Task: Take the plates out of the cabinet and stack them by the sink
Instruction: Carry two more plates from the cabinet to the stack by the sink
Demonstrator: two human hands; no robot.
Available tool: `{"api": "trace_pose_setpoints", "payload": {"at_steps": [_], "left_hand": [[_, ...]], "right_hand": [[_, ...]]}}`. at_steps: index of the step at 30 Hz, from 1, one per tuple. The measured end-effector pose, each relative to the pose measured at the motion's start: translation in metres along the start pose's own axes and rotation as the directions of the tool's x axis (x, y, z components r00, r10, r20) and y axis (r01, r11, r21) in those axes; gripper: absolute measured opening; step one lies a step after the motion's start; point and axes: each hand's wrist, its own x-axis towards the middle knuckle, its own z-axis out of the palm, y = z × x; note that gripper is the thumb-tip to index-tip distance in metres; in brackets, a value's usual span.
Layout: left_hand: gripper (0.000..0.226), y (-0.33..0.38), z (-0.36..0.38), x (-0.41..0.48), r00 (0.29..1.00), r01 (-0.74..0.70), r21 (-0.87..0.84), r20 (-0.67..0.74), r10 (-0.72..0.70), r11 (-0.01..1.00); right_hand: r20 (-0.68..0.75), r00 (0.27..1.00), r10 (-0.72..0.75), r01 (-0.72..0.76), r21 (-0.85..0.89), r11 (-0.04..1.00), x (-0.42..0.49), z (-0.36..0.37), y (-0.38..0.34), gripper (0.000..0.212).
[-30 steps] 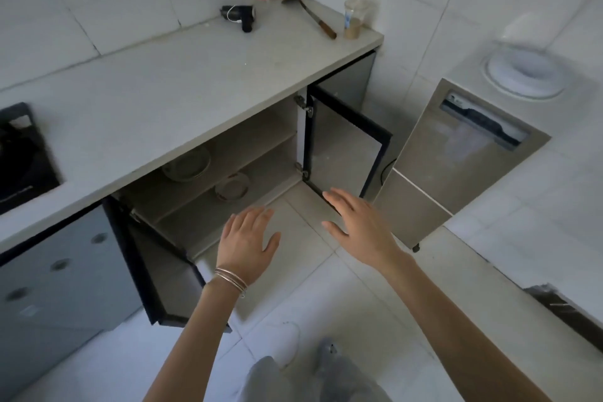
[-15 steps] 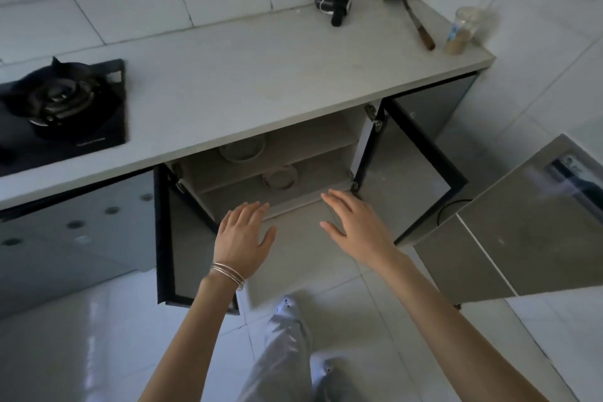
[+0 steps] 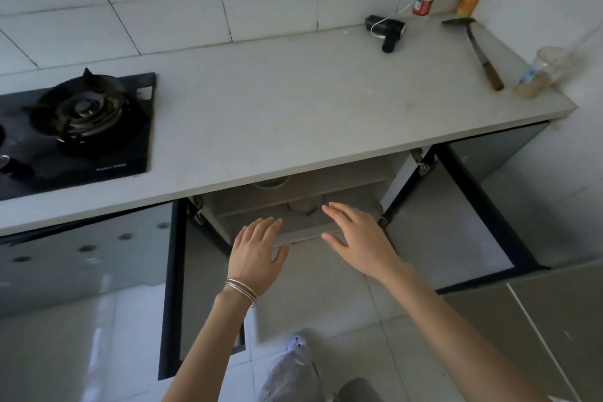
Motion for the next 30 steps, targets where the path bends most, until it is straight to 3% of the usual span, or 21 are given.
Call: {"api": "trace_pose_setpoints", "payload": {"at_steps": [8, 15, 19, 23, 30], "left_hand": [[0.055, -0.036, 0.056, 0.045, 0.994, 0.113, -0.037, 0.0, -0.113, 0.993], [0.062, -0.096, 0.174, 0.091, 0.978, 0.199, -0.026, -0.062, -0.2, 0.98], [0.065, -0.141, 0.242, 0.121, 0.974, 0.214, 0.01, -0.072, -0.213, 0.977], [0.056, -0.192, 0.304, 0.158, 0.969, 0.187, 0.026, -0.17, -0.18, 0.982], [0.064, -0.261, 0.376, 0.228, 0.945, 0.11, 0.009, -0.31, -0.102, 0.994]], "right_hand": [[0.066, 0.997, -0.032, 0.027, 0.066, 0.997, 0.068, 0.044, 0.032, 0.053], [0.079, 0.991, -0.108, 0.105, 0.044, 0.994, 0.138, 0.157, 0.096, 0.055], [0.033, 0.991, -0.13, 0.128, 0.067, 0.99, 0.176, 0.227, 0.133, 0.054], [-0.017, 0.988, -0.157, 0.158, 0.102, 0.982, 0.223, 0.297, 0.169, 0.055], [-0.191, 0.955, -0.226, 0.263, 0.191, 0.946, 0.315, 0.398, 0.217, 0.054]]}}
